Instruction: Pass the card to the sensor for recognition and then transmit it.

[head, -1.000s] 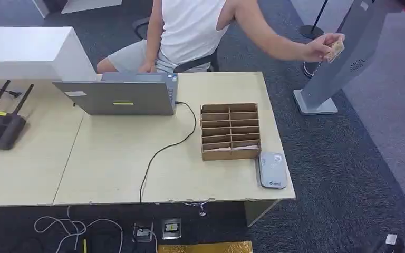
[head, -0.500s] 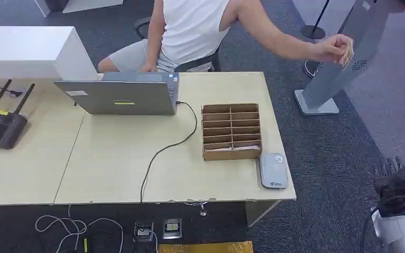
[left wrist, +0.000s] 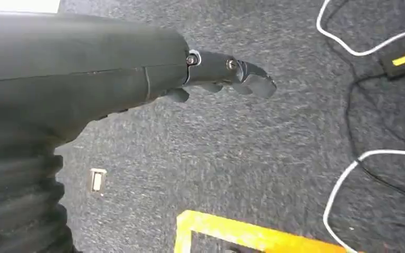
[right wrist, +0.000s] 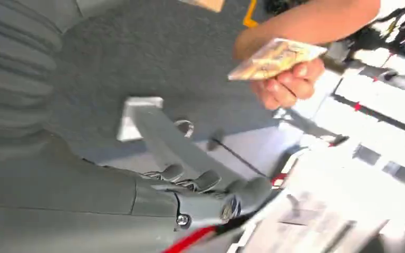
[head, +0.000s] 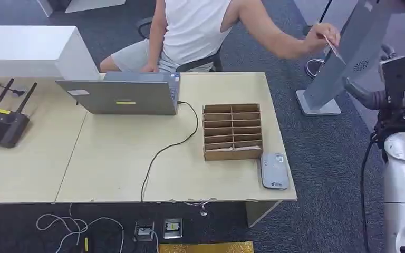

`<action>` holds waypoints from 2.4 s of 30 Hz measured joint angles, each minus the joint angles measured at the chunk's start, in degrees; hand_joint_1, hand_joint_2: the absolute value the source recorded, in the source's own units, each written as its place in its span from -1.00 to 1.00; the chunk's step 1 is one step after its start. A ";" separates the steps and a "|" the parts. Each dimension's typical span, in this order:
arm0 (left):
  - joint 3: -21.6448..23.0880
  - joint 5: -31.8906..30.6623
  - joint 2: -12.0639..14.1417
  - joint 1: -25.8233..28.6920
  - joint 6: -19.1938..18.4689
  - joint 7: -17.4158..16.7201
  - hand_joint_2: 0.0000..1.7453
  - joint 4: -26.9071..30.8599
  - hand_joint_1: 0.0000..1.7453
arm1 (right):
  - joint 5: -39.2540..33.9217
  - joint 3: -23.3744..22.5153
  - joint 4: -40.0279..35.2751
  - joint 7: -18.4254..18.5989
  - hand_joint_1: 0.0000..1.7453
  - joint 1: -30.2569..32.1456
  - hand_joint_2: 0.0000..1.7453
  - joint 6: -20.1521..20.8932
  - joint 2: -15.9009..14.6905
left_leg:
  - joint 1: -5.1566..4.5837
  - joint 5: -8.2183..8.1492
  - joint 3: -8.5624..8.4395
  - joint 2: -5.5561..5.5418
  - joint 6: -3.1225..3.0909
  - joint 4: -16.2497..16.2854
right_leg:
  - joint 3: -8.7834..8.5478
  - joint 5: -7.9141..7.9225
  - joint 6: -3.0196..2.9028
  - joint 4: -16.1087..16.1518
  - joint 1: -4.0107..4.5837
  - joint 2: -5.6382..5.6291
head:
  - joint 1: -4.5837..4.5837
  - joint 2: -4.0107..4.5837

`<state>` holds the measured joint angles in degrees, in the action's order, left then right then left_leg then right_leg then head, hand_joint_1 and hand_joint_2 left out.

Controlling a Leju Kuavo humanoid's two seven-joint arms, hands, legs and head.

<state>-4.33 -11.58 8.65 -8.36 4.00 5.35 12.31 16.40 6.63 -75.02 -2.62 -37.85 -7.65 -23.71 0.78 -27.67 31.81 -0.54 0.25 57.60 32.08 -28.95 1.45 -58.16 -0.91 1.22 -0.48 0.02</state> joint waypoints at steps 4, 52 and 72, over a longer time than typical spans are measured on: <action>0.02 -0.66 -0.07 -0.72 -0.13 -1.07 1.00 0.00 -1.00 | 31.55 4.35 -3.82 -5.63 -1.00 -0.17 1.00 -5.63 1.40 | 0.00 0.00 0.05 0.07 0.00 -0.01 | 0.03 0.00 0.00 0.00 0.00 -0.18 | -0.04 0.00; 0.11 0.68 -0.07 -1.92 0.37 -2.10 1.00 -0.09 -1.00 | 50.53 20.74 5.18 -11.91 1.00 -3.81 1.00 -15.89 15.21 | 0.03 0.00 0.05 0.07 0.02 0.00 | 0.13 -0.02 -0.03 0.00 0.03 -0.18 | -0.02 0.00; 0.42 0.20 0.11 -1.93 -0.90 -2.23 1.00 -0.09 -1.00 | 49.34 20.87 8.07 -11.71 1.00 -3.88 1.00 -14.86 15.21 | 0.03 0.00 0.04 0.08 0.02 0.00 | 0.15 -0.02 -0.03 0.01 0.03 -0.20 | -0.02 0.00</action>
<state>-3.91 -11.39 8.76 -10.29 3.10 3.13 12.22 65.74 27.50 -66.95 -14.34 -41.73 -22.51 -8.50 0.81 -27.67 31.85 -0.46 0.28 57.60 32.22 -28.97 1.42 -58.15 -0.88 1.02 -0.50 0.02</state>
